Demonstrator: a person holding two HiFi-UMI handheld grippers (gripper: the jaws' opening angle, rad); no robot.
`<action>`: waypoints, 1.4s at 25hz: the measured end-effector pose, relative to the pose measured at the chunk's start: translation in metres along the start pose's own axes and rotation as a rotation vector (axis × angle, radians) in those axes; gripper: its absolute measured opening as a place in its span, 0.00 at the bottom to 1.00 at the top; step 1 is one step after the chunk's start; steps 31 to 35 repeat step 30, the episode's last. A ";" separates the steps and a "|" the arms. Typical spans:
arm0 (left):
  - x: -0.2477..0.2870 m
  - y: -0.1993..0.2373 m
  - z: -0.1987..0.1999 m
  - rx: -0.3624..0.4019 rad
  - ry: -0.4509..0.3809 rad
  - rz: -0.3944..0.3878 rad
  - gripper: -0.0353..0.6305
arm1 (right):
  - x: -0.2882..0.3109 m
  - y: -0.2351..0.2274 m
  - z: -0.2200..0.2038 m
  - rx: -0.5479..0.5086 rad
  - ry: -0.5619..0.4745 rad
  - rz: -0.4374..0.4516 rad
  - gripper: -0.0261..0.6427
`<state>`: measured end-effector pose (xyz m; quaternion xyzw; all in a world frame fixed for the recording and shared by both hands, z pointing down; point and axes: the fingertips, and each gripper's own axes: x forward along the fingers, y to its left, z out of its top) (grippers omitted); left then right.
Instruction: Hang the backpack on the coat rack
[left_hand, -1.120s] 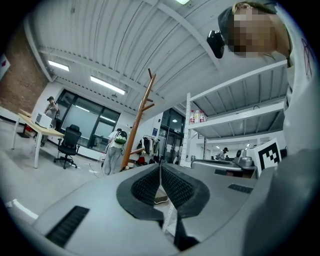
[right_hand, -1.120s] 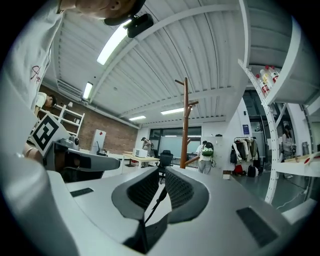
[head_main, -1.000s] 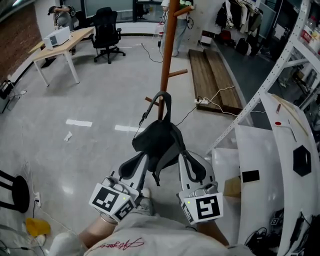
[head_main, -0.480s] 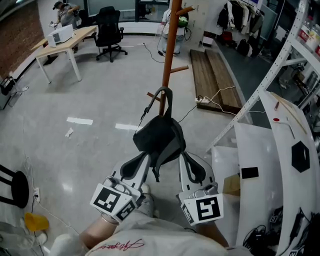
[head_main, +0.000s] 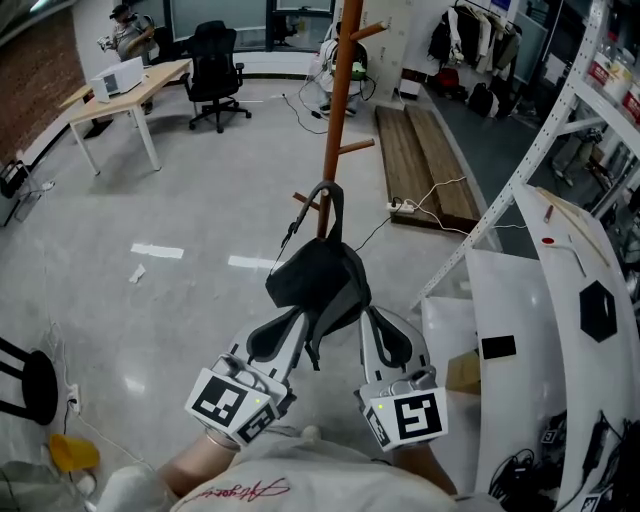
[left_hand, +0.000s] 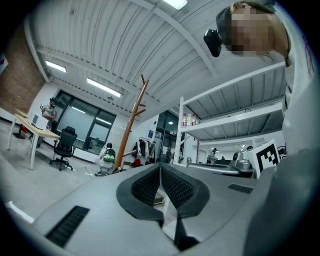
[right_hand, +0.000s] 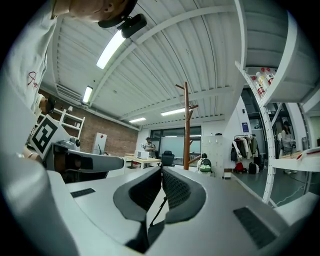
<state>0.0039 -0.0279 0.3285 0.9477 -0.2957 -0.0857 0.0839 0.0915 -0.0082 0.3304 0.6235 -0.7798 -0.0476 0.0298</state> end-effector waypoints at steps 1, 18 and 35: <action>0.000 0.000 0.001 0.002 -0.001 -0.004 0.09 | 0.001 0.001 0.002 0.003 -0.006 0.001 0.07; -0.007 0.000 0.002 0.011 0.005 -0.005 0.09 | 0.003 0.015 -0.003 0.023 0.001 0.034 0.06; -0.015 -0.007 0.000 0.002 -0.007 0.012 0.09 | -0.005 0.019 -0.002 0.016 0.002 0.052 0.06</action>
